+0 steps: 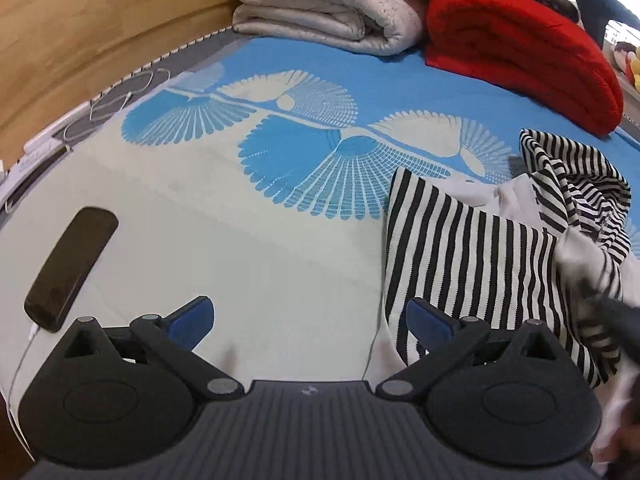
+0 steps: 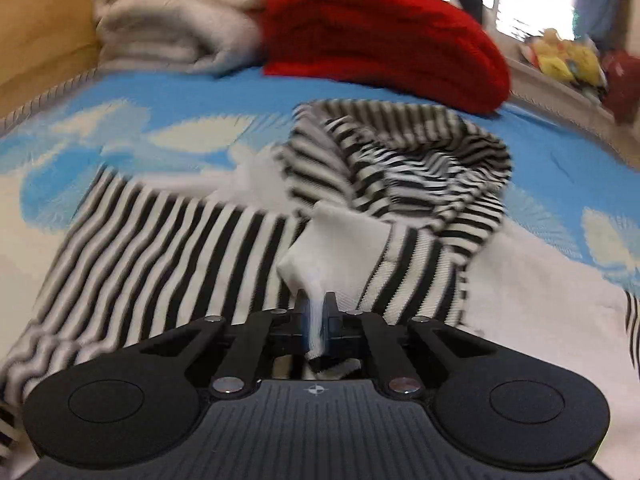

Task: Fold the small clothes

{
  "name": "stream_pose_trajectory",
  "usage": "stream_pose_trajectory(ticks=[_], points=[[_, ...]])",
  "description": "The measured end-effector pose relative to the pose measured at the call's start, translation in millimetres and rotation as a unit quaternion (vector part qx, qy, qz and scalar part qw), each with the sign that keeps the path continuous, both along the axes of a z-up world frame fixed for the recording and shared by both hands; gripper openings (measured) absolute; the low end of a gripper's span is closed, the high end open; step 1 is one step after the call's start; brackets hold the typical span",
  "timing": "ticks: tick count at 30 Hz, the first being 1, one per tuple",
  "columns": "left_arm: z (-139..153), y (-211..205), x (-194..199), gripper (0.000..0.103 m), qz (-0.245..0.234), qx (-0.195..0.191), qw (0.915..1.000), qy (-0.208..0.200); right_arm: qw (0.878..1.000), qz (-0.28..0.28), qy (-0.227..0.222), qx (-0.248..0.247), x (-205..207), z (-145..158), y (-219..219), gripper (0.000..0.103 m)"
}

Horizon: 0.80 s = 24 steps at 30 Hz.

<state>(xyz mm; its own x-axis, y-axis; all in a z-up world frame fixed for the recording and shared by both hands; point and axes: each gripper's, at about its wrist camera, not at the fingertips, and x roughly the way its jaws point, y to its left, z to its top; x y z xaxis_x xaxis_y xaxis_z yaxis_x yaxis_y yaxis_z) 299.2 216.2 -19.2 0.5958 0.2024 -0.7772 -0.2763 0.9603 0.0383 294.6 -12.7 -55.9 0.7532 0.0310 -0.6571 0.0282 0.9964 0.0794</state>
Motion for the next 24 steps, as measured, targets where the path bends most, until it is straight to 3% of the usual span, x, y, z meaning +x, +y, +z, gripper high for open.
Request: stream_pose_trajectory(ticks=[3,5,7,8,9,10,13,16,20,24], points=[[-1,-5,-2,0.102,-0.004,0.017,0.9998,-0.008,0.996,-0.048,-0.049,0.050,-29,36,-49,0.005],[-2,-10,-3,0.103,-0.010,0.025,0.9996,-0.008,0.990,-0.108,-0.043,0.076,-46,43,-96,0.005],[-3,-15,-4,0.103,-0.017,0.029,0.9994,-0.009,0.978,-0.190,0.014,0.086,-55,26,-142,0.012],[-4,-18,-5,0.103,-0.022,0.030,0.9993,-0.009,0.969,-0.228,0.063,0.072,-57,12,-160,0.029],[-4,-21,-5,0.103,-0.026,0.030,0.9992,-0.009,0.955,-0.273,0.113,0.040,-64,-2,-176,0.040],[-4,-25,-6,0.102,-0.031,0.030,0.9990,-0.012,0.948,-0.294,0.121,0.013,-74,-8,-184,0.039],[-4,-34,-8,0.102,-0.046,0.030,0.9982,-0.022,0.962,-0.267,0.066,-0.005,-114,3,-188,0.045],[-6,-45,-7,0.103,-0.060,0.042,0.9971,-0.023,0.968,-0.245,0.027,0.048,-143,22,-186,0.056],[-11,-53,-3,0.103,-0.064,0.038,0.9971,-0.017,0.967,-0.234,-0.019,0.102,-147,43,-179,0.065],[-15,-60,-2,0.103,-0.071,0.040,0.9965,-0.014,0.974,-0.198,-0.027,0.107,-151,47,-173,0.065]])
